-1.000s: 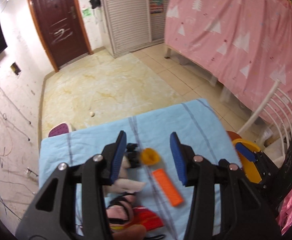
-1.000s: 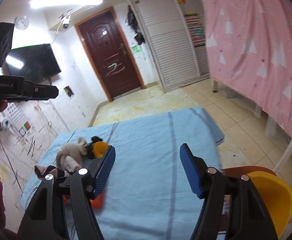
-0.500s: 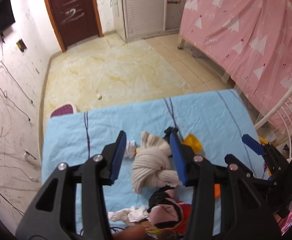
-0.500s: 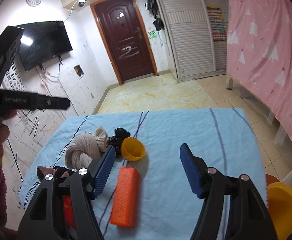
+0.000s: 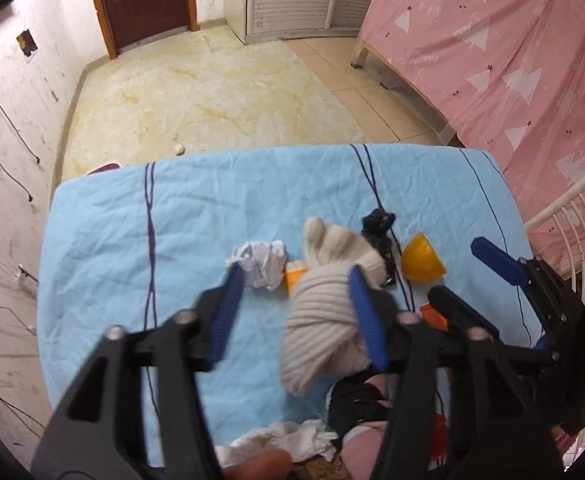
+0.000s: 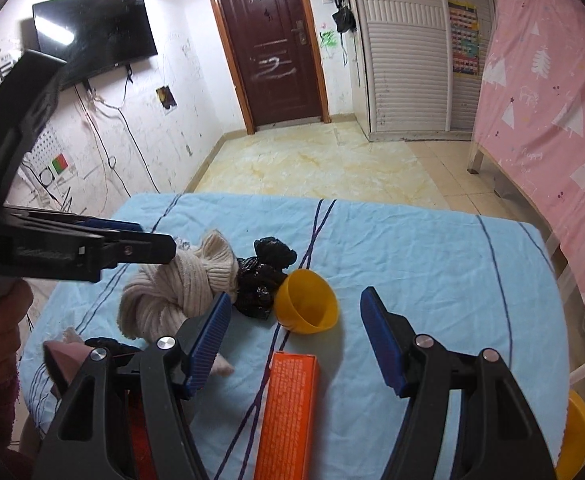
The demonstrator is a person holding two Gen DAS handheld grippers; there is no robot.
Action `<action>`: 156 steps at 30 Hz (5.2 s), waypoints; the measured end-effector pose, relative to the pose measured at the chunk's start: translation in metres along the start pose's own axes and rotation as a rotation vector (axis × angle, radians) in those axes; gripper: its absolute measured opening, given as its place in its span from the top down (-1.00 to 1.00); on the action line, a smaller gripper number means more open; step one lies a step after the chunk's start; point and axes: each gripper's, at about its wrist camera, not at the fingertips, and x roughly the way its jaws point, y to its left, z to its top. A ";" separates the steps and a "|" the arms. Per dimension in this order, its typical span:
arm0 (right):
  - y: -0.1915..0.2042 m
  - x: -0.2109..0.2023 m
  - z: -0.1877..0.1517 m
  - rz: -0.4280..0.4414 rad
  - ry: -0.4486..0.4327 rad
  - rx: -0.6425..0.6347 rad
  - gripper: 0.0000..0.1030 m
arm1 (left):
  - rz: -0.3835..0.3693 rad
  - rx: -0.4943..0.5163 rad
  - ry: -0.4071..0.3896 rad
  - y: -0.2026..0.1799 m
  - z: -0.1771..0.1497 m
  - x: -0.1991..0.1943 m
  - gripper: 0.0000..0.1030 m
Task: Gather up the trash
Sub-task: 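Grasp the cream yarn ball with the left tool while the right tool grasps the yellow funnel, then carry both items over the yellow bin and open both tools to drop them, then move both open tools back over the remaining items on the bed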
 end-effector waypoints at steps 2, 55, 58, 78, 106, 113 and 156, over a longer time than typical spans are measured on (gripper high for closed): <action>0.002 0.008 0.001 -0.001 0.019 -0.008 -0.18 | -0.033 -0.007 0.004 0.003 -0.002 0.000 -0.09; -0.013 0.010 -0.003 -0.070 0.040 -0.043 0.74 | -0.060 -0.013 -0.064 -0.029 -0.006 -0.031 -0.02; -0.008 0.011 -0.005 -0.069 0.057 -0.055 0.74 | -0.052 -0.010 -0.065 -0.030 -0.008 -0.034 -0.03; -0.025 -0.017 -0.022 -0.118 -0.006 0.008 0.99 | -0.026 0.007 -0.072 -0.043 -0.007 -0.045 -0.03; -0.189 -0.154 -0.127 -0.290 -0.142 0.308 0.98 | -0.096 0.353 -0.041 -0.270 -0.020 -0.031 -0.03; -0.218 -0.158 -0.160 -0.303 -0.114 0.378 0.97 | -0.123 0.432 -0.008 -0.327 -0.032 -0.017 -0.03; -0.218 -0.172 -0.159 -0.240 -0.151 0.396 -0.78 | -0.086 0.397 -0.057 -0.324 -0.018 -0.034 -0.22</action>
